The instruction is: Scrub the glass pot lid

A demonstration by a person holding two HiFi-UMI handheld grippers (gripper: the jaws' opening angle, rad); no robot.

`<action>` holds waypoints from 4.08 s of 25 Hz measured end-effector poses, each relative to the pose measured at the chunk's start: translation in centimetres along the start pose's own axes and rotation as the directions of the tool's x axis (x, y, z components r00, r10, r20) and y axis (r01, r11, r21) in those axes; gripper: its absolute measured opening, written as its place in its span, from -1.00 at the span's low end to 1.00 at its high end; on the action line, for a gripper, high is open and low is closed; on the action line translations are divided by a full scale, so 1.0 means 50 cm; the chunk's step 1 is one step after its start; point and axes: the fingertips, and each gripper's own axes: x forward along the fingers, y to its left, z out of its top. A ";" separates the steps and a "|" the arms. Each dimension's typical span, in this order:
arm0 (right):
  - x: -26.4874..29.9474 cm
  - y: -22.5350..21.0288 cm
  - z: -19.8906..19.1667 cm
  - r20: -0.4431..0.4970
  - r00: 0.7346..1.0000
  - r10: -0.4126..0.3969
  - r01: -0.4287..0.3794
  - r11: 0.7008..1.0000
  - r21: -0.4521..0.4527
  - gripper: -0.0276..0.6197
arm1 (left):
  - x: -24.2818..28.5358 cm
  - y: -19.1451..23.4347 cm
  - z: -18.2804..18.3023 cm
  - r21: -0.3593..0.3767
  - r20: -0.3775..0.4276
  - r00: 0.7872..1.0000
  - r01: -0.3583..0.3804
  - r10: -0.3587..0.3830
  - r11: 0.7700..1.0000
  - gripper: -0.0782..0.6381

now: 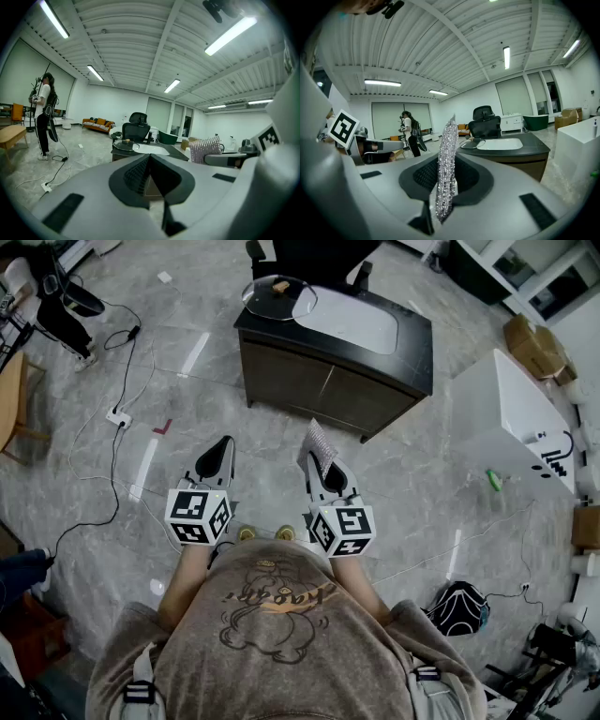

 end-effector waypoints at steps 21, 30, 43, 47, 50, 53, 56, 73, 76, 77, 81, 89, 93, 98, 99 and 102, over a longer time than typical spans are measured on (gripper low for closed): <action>0.022 -0.150 -0.018 0.003 0.999 0.048 -0.048 0.999 0.025 -0.67 | 0.117 -0.052 0.002 -0.008 0.050 0.999 -0.011 0.011 1.000 -0.73; 0.213 -0.255 0.006 0.003 1.000 0.009 -0.009 1.000 0.025 -0.67 | 0.334 0.033 0.045 -0.029 0.061 0.998 0.033 -0.031 0.999 -0.73; 0.597 -0.358 0.136 -0.012 1.000 -0.011 0.011 0.999 0.046 -0.67 | 0.685 0.243 0.176 -0.045 -0.015 0.995 0.098 -0.099 0.994 -0.73; 0.691 -0.391 0.174 -0.017 0.999 -0.042 0.043 0.998 0.049 -0.67 | 0.784 0.284 0.217 0.022 -0.050 0.992 0.116 -0.114 0.993 -0.73; 0.730 -0.412 0.195 -0.014 0.998 -0.069 0.069 0.996 0.057 -0.67 | 0.833 0.302 0.229 0.043 -0.088 0.987 0.136 -0.131 0.990 -0.73; 0.757 -0.435 0.207 -0.020 0.996 -0.092 0.093 0.994 0.063 -0.67 | 0.873 0.312 0.241 0.042 -0.098 0.985 0.148 -0.143 0.988 -0.73; 0.780 -0.462 0.213 -0.029 0.993 -0.114 0.116 0.991 0.072 -0.67 | 0.911 0.316 0.250 0.054 -0.105 0.983 0.155 -0.149 0.986 -0.73; 0.916 -0.578 0.248 -0.045 0.996 -0.074 0.078 0.993 0.088 -0.67 | 1.153 0.351 0.213 0.190 -0.240 0.960 0.190 -0.142 0.963 -0.16; 0.928 -0.593 0.249 -0.049 0.996 -0.073 0.077 0.993 0.093 -0.67 | 1.212 0.375 0.167 0.220 -0.289 0.950 0.186 -0.118 0.958 -0.16; 0.931 -0.598 0.249 -0.051 0.996 -0.071 0.076 0.993 0.093 -0.67 | 1.231 0.381 0.150 0.227 -0.306 0.945 0.189 -0.114 0.956 -0.16; 0.939 -0.618 0.255 -0.055 0.995 -0.077 0.082 0.993 0.090 -0.67 | 1.303 0.402 0.101 0.247 -0.351 0.931 0.197 -0.102 0.949 -0.16; 0.949 -0.662 0.251 -0.072 0.991 -0.109 0.115 0.989 0.089 -0.67 | 1.393 0.449 -0.007 0.239 -0.503 0.861 0.216 -0.070 0.947 -0.12; 0.957 -0.674 0.248 -0.079 0.990 -0.120 0.127 0.988 0.092 -0.67 | 1.406 0.462 -0.033 0.227 -0.541 0.838 0.222 -0.066 0.948 -0.12; 0.961 -0.680 0.246 -0.087 0.988 -0.125 0.133 0.987 0.093 -0.67 | 1.415 0.461 -0.034 0.188 -0.546 0.833 0.220 -0.084 0.957 -0.13; 0.962 -0.681 0.246 -0.087 0.988 -0.126 0.134 0.987 0.093 -0.67 | 1.416 0.461 -0.035 0.181 -0.546 0.833 0.222 -0.090 0.958 -0.14; 0.964 -0.682 0.245 -0.086 0.988 -0.126 0.134 0.986 0.097 -0.67 | 1.414 0.455 -0.036 0.186 -0.548 0.830 0.240 -0.102 0.953 -0.17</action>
